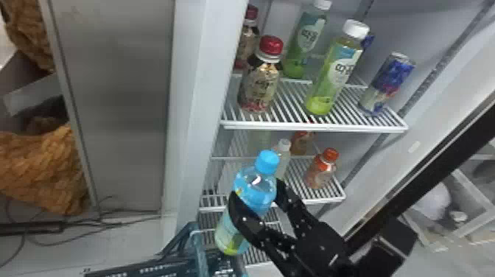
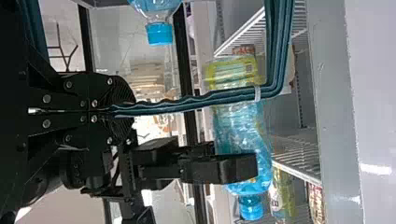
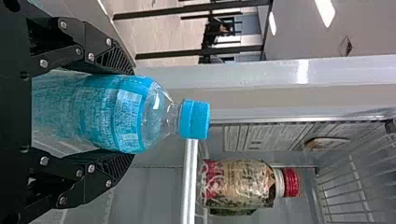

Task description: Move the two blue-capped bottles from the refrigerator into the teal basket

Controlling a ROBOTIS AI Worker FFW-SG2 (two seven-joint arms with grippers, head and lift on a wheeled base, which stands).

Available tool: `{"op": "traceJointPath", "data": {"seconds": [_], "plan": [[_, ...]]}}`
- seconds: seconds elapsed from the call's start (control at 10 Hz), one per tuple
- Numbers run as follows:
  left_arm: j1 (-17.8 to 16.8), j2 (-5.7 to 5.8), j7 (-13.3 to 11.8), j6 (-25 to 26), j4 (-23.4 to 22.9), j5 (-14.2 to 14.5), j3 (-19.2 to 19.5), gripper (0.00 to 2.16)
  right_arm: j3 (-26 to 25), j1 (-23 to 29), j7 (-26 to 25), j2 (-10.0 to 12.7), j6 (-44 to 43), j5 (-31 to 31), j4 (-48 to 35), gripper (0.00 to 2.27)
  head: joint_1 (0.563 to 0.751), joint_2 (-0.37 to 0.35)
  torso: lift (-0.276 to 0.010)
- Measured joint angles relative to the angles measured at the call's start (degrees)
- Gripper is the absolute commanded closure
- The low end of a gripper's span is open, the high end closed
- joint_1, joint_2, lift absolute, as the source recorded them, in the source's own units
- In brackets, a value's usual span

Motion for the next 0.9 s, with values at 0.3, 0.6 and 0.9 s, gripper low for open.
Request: {"op": "traceJointPath", "data": {"seconds": [0.3, 0.6, 0.9], "plan": [[0.0, 0.08, 0.0, 0.0, 0.0, 0.0, 0.0, 1.16, -0.5, 1.7, 2.1, -0.1, 4.1, -2.3, -2.1, 0.59, 0.695, -0.350, -0.163], [0.0, 0.17, 0.0, 0.2, 0.0, 0.0, 0.0, 1.16, -0.2, 1.1, 3.8, 0.0, 7.7, -5.7, -1.0, 0.59, 0.695, -0.350, -0.163], [0.3, 0.18, 0.0, 0.3, 0.0, 0.0, 0.2, 1.16, 0.1, 0.3, 4.5, 0.0, 12.4, -7.8, 1.0, 0.59, 0.695, -0.350, -0.163]]}}
